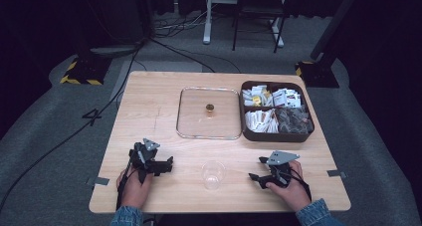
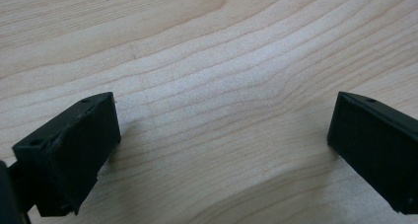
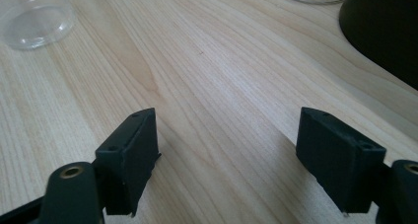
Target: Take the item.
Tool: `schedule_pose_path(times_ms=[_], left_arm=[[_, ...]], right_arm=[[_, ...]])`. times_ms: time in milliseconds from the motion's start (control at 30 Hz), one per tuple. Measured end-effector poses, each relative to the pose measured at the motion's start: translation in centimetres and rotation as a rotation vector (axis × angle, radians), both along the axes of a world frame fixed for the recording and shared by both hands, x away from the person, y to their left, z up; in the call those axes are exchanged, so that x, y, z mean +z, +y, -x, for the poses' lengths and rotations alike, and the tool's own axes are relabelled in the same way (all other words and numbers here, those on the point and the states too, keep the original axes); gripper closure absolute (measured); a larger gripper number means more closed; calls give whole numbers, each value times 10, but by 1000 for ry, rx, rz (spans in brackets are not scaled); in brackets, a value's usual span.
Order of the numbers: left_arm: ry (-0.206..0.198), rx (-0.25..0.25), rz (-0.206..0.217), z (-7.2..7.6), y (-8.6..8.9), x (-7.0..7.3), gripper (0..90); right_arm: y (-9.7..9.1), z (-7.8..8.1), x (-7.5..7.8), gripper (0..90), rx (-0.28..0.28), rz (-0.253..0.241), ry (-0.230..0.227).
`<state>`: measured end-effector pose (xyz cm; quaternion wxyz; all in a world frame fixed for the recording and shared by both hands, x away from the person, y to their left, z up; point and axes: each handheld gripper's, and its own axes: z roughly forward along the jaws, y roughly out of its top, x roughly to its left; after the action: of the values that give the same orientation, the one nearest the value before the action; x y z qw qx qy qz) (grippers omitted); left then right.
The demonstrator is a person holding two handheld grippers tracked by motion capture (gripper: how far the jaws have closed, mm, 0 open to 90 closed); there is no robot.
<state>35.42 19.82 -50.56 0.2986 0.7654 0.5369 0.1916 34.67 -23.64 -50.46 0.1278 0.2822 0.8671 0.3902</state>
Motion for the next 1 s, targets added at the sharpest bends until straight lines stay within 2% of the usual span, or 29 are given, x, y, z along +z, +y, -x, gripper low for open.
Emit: schedule_pose_path(times_ms=[1000], left_arm=[[-2,-2,-1,0,0,0,0]], right_arm=[[0,0,0,242,9,2,2]])
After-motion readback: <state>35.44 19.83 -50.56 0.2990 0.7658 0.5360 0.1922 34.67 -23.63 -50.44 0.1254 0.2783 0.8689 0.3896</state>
